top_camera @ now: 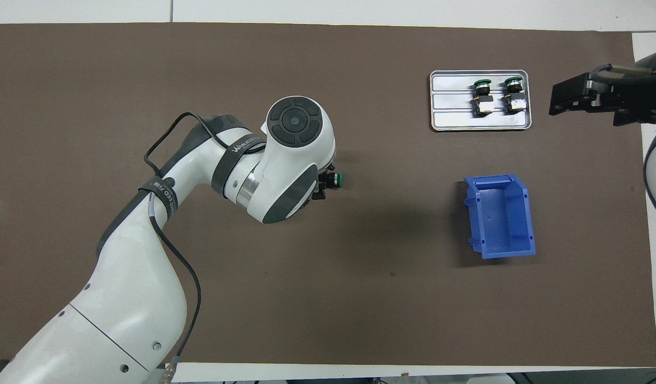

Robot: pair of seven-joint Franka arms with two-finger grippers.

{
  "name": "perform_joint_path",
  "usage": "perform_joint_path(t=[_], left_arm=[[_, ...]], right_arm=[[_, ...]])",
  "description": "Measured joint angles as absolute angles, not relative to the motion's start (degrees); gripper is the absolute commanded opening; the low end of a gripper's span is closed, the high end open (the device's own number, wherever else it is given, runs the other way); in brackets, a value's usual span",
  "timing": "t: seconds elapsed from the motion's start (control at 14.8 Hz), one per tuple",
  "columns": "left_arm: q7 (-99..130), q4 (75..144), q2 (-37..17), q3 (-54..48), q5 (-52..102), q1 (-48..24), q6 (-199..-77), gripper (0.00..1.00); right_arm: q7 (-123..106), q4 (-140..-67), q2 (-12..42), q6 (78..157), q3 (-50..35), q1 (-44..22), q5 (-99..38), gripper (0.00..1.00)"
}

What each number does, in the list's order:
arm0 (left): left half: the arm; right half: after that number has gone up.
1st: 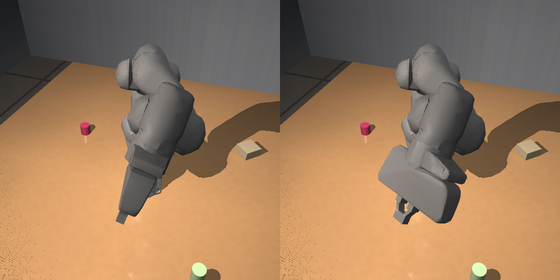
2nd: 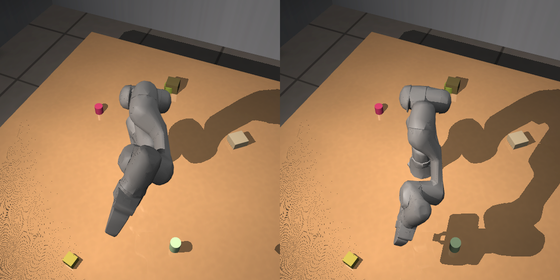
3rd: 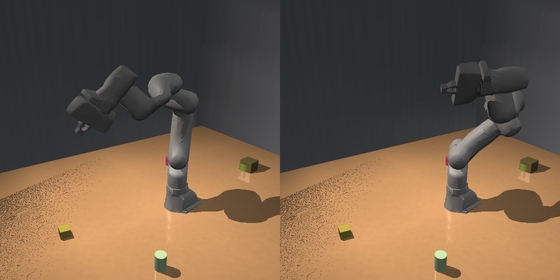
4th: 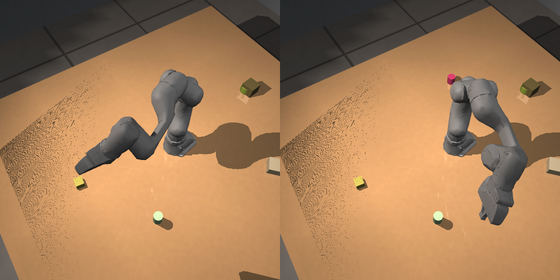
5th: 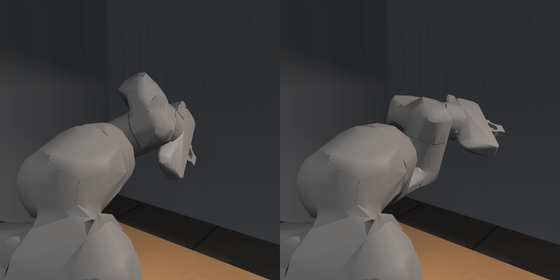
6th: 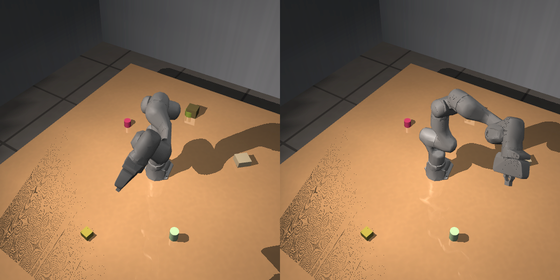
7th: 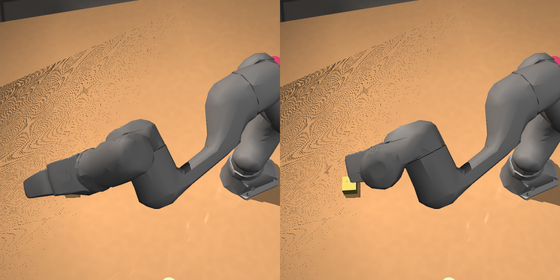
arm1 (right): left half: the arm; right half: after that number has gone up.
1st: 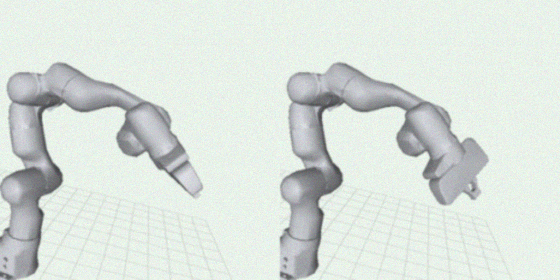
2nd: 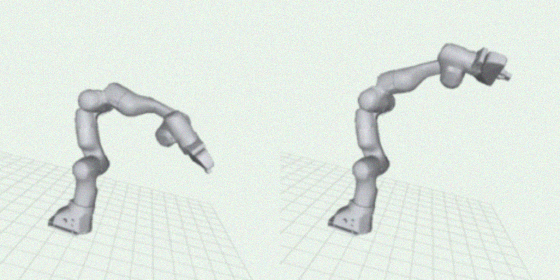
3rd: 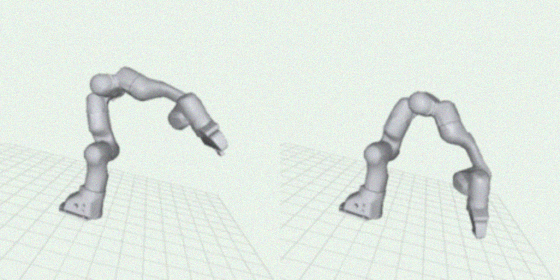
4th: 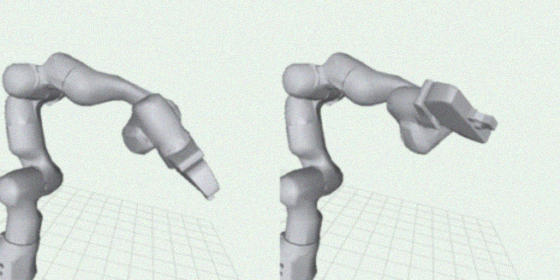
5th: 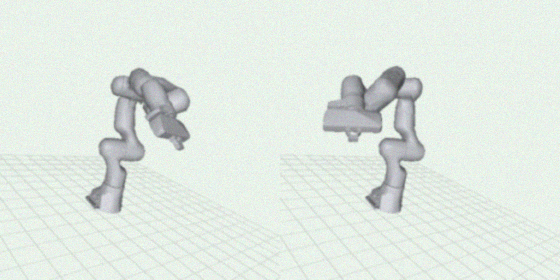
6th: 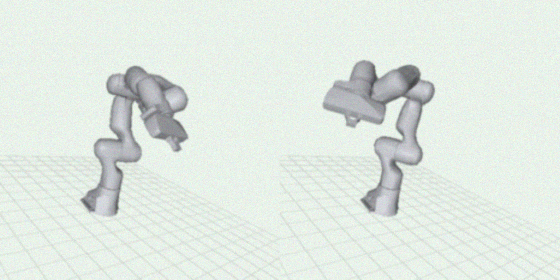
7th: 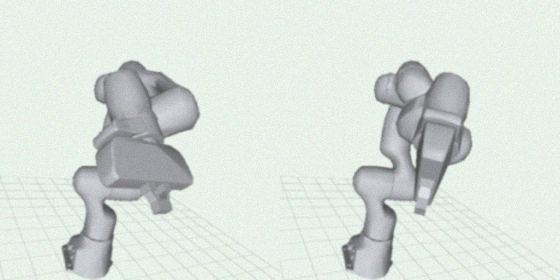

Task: Place and press button with both arms
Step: 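Reach the left gripper toward the green button on the table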

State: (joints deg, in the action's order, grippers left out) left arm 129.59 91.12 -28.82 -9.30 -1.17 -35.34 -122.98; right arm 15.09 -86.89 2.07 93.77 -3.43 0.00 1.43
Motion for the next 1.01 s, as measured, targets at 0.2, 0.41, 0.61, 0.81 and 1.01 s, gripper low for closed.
perform_joint_path(t=[0.2,0.41,0.61,0.81,1.01], left_arm=[[130.3,91.1,-29.9,-9.3,-1.2,-37.3,-123.4,0.99],[130.9,91.1,-31.1,-9.3,-1.2,-37.9,-123.5,0.99],[132.1,91.1,-32.4,-9.3,-1.2,-38.1,-123.9,0.99],[132.8,91.1,-32.6,-9.3,-1.2,-38.1,-125.0,0.92],[133.0,91.3,-32.8,-9.3,-1.2,-38.2,-125.4,0.84]], right_arm=[[15.1,-86.9,1.9,92.3,-7.6,5.9,1.4,0.99],[14.6,-86.9,1.8,90.3,-7.7,6.6,2.2,0.99],[8.6,-86.9,1.7,89.5,-6.8,6.7,3.3,0.99],[6.3,-86.9,1.6,89.0,-6.0,7.1,3.3,0.99],[6.3,-86.9,1.6,88.8,-6.2,6.8,3.3,0.99]])
